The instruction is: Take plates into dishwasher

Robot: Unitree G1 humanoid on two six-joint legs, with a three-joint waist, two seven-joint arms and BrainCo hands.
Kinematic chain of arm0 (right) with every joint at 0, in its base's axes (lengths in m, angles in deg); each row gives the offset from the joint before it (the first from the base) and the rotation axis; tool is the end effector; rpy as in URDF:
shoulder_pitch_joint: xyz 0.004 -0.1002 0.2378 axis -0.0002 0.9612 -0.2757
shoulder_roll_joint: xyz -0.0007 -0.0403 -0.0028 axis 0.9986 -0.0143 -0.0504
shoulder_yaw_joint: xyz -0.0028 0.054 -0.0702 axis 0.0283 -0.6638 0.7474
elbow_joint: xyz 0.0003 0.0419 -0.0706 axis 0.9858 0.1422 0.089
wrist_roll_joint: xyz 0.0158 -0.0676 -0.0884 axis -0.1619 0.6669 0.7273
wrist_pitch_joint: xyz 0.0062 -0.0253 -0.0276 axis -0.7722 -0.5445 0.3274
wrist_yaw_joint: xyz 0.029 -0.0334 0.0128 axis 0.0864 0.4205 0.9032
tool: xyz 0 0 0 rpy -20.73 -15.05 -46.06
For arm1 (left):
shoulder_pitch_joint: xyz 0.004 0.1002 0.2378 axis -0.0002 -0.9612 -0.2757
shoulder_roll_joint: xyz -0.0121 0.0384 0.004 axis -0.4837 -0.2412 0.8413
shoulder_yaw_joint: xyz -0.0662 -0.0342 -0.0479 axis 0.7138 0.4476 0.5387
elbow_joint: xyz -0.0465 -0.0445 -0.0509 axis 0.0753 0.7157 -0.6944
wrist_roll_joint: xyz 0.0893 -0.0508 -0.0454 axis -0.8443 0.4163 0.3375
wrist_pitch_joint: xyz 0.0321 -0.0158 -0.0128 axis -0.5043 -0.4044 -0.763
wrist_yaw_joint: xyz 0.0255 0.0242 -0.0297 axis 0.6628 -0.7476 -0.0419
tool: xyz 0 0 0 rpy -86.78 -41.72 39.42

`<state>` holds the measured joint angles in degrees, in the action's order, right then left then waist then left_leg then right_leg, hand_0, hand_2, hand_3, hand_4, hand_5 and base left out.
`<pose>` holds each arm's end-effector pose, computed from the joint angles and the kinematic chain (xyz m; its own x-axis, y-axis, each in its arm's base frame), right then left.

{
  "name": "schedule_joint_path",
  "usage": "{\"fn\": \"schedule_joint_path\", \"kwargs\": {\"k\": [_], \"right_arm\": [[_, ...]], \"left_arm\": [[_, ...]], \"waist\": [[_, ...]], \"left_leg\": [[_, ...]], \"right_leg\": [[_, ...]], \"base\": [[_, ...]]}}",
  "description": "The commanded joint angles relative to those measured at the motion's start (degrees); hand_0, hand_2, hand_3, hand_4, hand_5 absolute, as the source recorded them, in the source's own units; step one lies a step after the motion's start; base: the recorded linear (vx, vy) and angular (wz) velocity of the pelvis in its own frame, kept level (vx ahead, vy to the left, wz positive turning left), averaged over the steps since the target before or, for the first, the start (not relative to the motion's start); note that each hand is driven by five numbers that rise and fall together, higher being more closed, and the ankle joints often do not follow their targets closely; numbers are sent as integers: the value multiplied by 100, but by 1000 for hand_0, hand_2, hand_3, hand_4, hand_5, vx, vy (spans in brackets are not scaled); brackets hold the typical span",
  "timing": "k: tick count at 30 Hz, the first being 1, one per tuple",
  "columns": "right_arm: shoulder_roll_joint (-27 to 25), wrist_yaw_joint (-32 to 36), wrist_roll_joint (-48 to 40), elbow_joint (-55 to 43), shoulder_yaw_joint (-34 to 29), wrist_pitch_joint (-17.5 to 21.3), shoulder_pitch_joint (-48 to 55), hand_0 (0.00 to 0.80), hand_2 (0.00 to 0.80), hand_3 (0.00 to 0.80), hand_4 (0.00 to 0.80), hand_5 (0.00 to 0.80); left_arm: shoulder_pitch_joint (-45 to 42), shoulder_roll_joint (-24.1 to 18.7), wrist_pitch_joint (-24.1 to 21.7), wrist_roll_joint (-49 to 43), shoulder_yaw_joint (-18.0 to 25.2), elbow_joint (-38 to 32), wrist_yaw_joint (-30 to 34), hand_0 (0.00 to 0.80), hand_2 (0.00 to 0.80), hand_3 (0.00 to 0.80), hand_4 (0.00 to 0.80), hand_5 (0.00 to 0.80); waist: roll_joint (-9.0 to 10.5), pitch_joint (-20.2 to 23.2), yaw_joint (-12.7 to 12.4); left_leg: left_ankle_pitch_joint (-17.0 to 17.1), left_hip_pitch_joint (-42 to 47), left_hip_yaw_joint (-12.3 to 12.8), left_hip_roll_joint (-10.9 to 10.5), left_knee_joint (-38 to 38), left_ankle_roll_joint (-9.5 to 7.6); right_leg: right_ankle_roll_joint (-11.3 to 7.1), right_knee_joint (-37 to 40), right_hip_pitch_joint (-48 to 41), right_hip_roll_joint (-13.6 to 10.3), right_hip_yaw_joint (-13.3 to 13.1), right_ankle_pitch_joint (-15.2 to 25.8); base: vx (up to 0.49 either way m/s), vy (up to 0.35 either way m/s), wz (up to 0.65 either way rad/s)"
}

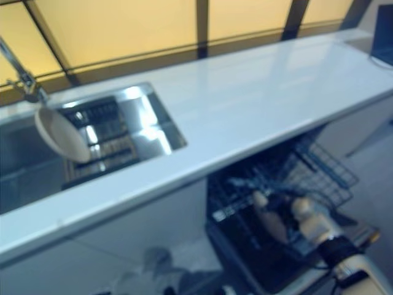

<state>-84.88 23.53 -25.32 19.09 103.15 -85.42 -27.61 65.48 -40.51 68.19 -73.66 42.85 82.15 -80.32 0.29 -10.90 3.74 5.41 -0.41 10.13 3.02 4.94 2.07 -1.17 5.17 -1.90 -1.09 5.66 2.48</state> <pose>0.2744 -0.2515 0.0830 0.7320 0.0547 -0.6791 -0.6109 0.4938 -0.6188 0.1049 0.2629 -0.0927 0.3326 0.2644 -0.9053 0.0975 0.9451 0.3119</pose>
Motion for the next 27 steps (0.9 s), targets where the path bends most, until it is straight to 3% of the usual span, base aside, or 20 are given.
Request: {"fn": "schedule_joint_path", "kwargs": {"k": [1,27], "right_arm": [[238,-155,86,319,299,203,-347,800,800,800,800,800],[132,-284,718,1647,409,583,-627,800,800,800,800,800]], "left_arm": [[325,-25,82,-52,-169,259,-8,0,0,0,0,0],[442,-92,151,-145,-256,274,87,0,0,0,0,0]], "waist": [[-9,94,-90],[-43,130,-181]], "left_leg": [[-452,-33,16,-172,6,-11],[-470,-61,-92,-168,6,-42]], "right_leg": [[-90,-149,-95,168,456,-539],[-96,-194,25,169,451,-533]], "base": [[-8,-2,3],[-2,-1,1]]}}
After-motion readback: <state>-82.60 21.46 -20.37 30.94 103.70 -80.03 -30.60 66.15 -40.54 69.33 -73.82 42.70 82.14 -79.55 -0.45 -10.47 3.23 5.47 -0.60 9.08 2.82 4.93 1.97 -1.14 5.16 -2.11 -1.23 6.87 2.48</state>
